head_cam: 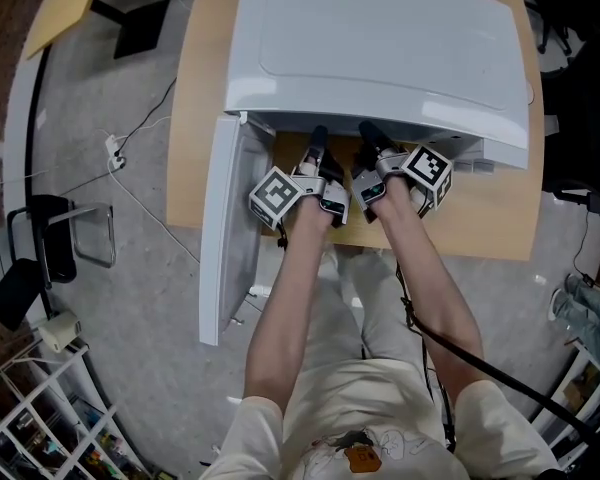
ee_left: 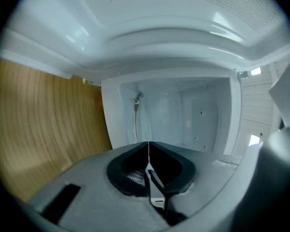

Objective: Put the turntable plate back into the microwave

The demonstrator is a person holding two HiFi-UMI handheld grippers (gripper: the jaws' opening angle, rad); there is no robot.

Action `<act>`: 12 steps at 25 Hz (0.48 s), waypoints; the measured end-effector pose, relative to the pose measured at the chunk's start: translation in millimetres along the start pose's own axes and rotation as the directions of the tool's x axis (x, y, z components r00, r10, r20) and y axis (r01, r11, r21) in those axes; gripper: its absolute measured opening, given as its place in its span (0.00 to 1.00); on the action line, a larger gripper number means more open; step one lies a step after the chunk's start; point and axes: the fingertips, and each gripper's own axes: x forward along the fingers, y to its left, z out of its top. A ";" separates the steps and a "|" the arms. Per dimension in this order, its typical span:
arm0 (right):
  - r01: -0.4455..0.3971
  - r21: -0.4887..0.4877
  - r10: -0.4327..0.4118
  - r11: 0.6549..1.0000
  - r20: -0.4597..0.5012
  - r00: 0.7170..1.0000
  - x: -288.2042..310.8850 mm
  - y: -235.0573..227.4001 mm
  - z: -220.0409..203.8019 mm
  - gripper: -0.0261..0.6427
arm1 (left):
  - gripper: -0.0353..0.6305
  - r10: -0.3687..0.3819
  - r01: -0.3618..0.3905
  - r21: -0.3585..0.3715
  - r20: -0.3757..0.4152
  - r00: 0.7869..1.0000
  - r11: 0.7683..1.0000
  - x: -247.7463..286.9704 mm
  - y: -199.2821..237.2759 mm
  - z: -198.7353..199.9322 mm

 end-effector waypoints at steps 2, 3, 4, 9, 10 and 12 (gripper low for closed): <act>0.001 -0.008 -0.001 1.000 0.009 1.000 4.1 2.9 2.3 0.08 | 0.06 0.003 -0.002 0.044 -0.021 1.000 0.999 -3.7 -3.3 -2.7; 0.005 -0.013 -0.005 1.000 0.016 1.000 6.2 4.2 4.2 0.08 | 0.06 0.007 -0.005 0.061 -0.029 1.000 0.998 -5.8 -4.0 -4.3; 0.012 -0.017 -0.012 1.000 0.023 1.000 7.9 5.3 6.2 0.08 | 0.06 0.012 -0.009 0.074 -0.034 0.999 0.997 -8.1 -4.3 -5.9; 0.083 -0.002 -0.083 0.997 0.047 0.995 7.2 3.9 10.1 0.09 | 0.05 0.027 -0.024 0.076 -0.038 0.999 0.997 -18.8 -2.7 -11.7; 0.091 0.007 -0.091 0.996 0.052 0.994 5.9 3.3 9.9 0.09 | 0.05 0.028 -0.025 0.071 -0.039 0.999 0.997 -20.5 -2.5 -12.8; 0.100 0.025 -0.102 0.995 0.058 0.993 3.3 2.4 9.7 0.11 | 0.05 0.028 -0.026 0.059 -0.039 0.999 0.998 -23.4 -2.8 -14.7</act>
